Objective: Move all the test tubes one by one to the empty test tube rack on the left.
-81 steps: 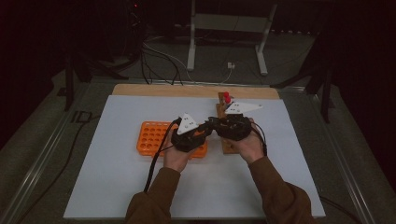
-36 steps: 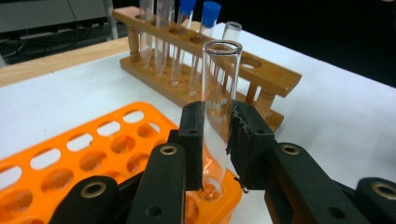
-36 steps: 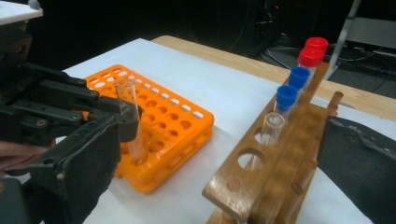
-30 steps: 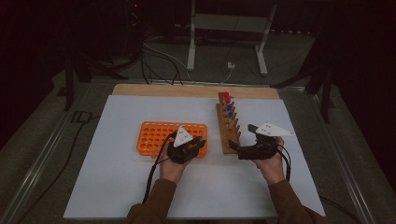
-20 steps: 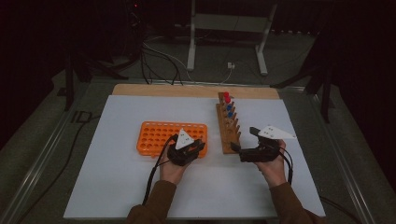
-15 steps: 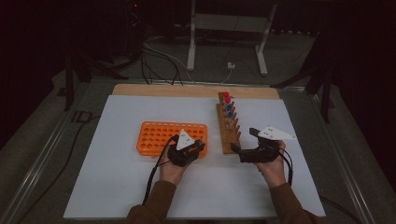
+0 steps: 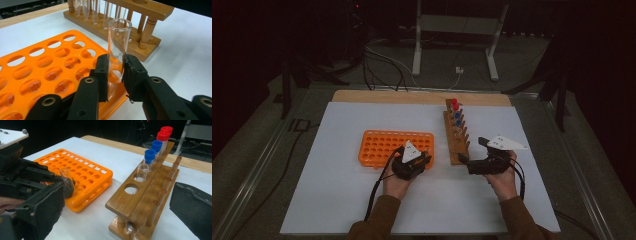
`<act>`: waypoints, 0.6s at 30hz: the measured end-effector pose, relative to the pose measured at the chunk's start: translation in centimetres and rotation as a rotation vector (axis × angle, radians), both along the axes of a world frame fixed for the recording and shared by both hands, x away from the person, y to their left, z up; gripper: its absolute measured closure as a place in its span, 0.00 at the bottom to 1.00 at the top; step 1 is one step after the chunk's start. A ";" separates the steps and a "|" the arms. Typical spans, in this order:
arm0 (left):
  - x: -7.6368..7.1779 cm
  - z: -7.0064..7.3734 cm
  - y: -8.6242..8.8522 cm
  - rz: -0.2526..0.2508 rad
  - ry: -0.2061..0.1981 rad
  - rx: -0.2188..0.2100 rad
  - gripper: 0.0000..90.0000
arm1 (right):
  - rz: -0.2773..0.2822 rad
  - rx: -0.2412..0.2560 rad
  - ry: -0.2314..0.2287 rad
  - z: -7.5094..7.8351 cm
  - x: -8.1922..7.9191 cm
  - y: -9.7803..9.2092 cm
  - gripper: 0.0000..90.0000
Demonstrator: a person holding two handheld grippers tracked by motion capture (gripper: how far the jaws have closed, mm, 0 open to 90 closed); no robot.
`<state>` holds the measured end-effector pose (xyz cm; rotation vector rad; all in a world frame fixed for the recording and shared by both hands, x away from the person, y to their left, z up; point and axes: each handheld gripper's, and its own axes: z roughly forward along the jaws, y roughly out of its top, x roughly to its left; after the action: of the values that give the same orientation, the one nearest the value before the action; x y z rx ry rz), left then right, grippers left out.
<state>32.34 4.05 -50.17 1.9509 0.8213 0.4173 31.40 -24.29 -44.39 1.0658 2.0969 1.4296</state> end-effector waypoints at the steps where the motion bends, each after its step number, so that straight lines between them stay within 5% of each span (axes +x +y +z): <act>1: 0.0 0.0 0.0 0.000 0.000 0.000 0.73 | 0.000 0.000 0.000 0.0 0.0 0.0 0.00; 18: -1.1 2.9 4.2 0.115 -0.012 -0.083 0.13 | -0.007 -0.005 -0.007 0.5 0.6 -0.1 0.00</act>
<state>31.19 8.23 -47.25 1.8286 0.9315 0.4549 31.95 -24.43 -43.92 1.0631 2.0892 1.4217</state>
